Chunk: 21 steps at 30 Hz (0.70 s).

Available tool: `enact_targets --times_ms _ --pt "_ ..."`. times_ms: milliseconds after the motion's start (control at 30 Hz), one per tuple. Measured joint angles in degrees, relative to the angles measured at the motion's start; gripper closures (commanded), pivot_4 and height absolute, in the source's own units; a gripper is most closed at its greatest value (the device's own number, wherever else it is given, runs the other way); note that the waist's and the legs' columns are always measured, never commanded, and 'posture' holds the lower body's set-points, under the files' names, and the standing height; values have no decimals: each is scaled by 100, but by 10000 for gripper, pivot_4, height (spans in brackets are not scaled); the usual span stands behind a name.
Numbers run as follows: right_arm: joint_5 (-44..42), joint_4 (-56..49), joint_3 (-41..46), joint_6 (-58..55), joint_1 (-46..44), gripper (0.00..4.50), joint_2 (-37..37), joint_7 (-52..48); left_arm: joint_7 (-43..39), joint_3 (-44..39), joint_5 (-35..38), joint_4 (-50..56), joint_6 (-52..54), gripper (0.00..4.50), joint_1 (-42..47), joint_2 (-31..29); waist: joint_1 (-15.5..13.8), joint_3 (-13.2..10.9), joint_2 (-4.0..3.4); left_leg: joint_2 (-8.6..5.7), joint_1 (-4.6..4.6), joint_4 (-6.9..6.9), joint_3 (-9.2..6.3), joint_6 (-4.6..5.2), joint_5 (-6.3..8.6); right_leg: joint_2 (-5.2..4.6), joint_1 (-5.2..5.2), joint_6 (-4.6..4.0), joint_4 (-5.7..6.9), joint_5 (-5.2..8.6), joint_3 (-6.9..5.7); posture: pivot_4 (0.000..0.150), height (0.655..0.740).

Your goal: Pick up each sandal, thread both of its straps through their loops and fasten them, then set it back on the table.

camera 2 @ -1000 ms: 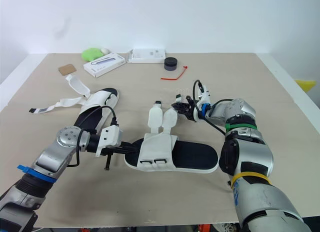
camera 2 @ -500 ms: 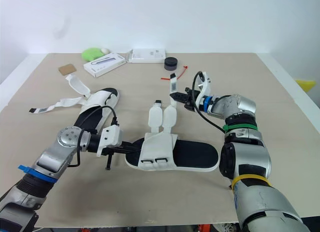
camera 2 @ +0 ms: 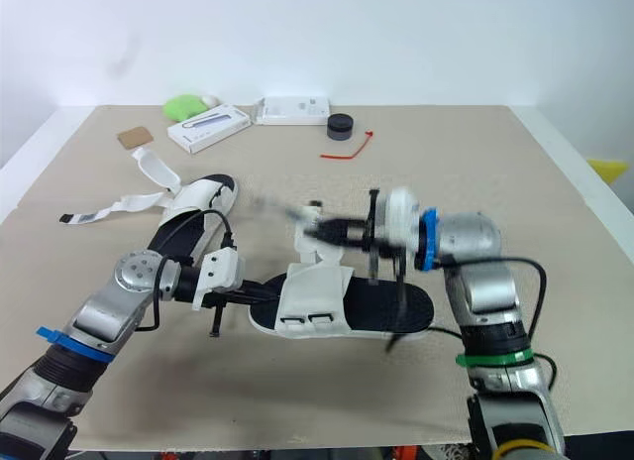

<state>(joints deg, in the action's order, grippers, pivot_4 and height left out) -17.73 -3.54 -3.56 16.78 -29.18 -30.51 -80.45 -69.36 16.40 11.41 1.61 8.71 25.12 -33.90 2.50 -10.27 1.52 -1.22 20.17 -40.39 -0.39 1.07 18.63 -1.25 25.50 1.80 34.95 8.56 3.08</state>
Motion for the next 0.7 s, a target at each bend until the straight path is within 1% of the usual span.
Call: enact_targets --times_ms 33,133,267,367,400,500,533,567,600,700 --pt "111 28 -180 777 9 44076 -73 -252 -5 -2 -1 -2 4 45000 14 -3 6 0 0 0 -5 0 9 0 -1 0 0 0 0 0 7 1500 7400" --pt "369 383 -527 2403 -115 44076 -231 -583 -8 2 -5 -15 9 45000 26 2 7 -3 4 1 -29 0 16 0 -2 0 -18 -5 0 4 11 1500 7400" --pt "713 1037 -989 3897 -361 44076 -476 -632 -28 1 -3 -48 8 45000 30 4 3 -3 5 3 -42 0 22 1 -3 2 -21 -24 9 15 16 1500 7400" --pt "937 1296 -1293 4597 -611 44076 -676 -514 -60 0 -3 -54 2 45000 34 5 -1 -3 5 7 -44 1 18 1 -3 4 -21 -33 15 20 14 1500 7400" --pt "951 1325 -1377 4674 -662 44076 -732 -461 -67 0 -4 -54 1 45000 33 5 -3 -3 5 7 -45 1 17 2 -3 5 -21 -35 15 21 13 1500 7400" --pt "930 1383 -1531 4775 -702 35353 -892 -250 -73 0 6 -48 -2 45000 33 20 -5 -3 6 8 -45 1 16 3 -2 3 -22 -38 16 23 13 1500 7400" --pt "899 1389 -1558 4775 -710 30470 -921 -184 -73 0 8 -42 -5 45000 34 22 -5 -2 6 8 -47 1 17 3 -2 2 -24 -38 16 23 14 1500 7400" --pt "798 1385 -1611 4717 -719 27859 -967 -82 -72 0 9 -40 -4 45000 34 24 -6 -2 6 7 -50 1 16 4 -2 0 -26 -38 16 24 13 1500 7400" --pt "692 1371 -1638 4630 -717 23940 -997 -28 -70 0 8 -41 -2 45000 34 25 -6 -2 6 7 -50 1 15 4 -2 0 -28 -38 16 24 13 1500 7400" --pt "220 1113 -1652 4085 -623 10605 -1219 101 -70 1 8 -41 23 45000 30 28 -11 -2 6 8 -49 1 15 4 -1 -1 -27 -40 16 25 12 1500 7400"
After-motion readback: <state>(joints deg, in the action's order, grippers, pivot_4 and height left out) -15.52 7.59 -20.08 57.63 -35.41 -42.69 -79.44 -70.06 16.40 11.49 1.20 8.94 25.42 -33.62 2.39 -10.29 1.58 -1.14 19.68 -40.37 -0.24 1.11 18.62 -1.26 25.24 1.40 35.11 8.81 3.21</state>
